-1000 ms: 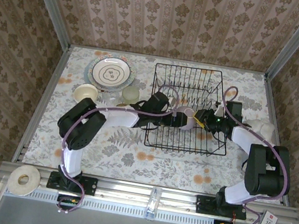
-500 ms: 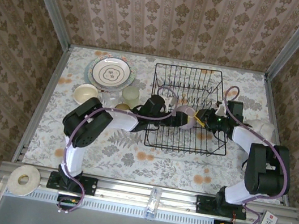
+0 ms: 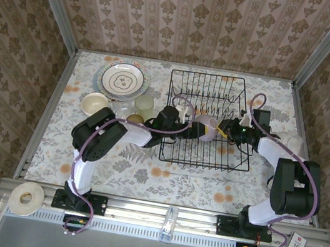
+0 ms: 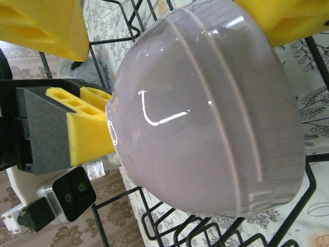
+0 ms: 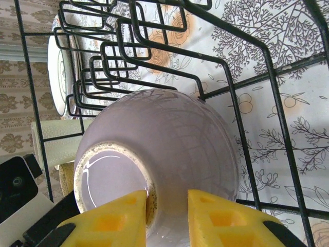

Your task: Unload the mixed dishes from the dish rack

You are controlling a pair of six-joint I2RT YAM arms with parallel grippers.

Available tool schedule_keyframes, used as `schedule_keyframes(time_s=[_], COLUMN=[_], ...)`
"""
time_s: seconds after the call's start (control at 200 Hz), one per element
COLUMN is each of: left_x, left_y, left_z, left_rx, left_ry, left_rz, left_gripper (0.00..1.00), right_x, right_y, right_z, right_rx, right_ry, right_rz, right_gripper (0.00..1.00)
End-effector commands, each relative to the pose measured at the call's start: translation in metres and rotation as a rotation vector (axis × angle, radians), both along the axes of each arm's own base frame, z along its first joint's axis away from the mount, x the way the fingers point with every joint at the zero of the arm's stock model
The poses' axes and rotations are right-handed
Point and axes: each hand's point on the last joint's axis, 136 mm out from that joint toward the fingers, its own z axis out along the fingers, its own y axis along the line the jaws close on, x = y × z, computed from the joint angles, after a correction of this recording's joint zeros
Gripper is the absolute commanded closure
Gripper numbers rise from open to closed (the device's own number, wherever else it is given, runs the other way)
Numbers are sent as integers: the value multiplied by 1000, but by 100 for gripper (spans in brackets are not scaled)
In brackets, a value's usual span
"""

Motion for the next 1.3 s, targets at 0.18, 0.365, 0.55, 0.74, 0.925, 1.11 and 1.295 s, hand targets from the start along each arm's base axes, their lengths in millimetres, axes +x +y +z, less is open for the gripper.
schedule_keyframes(time_s=[0.18, 0.365, 0.55, 0.74, 0.925, 1.11, 1.295], left_x=[-20, -23, -23, -24, -25, -25, -24], left_y=[-28, -42, -54, -62, -65, -66, -65], left_z=[50, 53, 56, 59, 64, 63, 62], left_rx=[-132, -131, -136, -147, -149, -136, -131], left_ry=[-131, -132, -137, -133, -149, -150, -151], left_rz=[-131, -168, -187, -204, -213, -220, -219], left_gripper=[38, 47, 55, 66, 76, 94, 99], right_x=[-51, -50, -48, -49, -49, -49, -51], right_y=[-3, -6, -8, -9, -10, -12, -13], right_z=[-40, -31, -24, -21, -15, -10, -9], right_rx=[-87, -94, -99, -102, -107, -120, -129], right_ry=[250, 234, 221, 215, 203, 193, 191], right_rz=[4, -5, -6, -5, -6, -8, -10], right_gripper=[74, 73, 73, 73, 73, 72, 72])
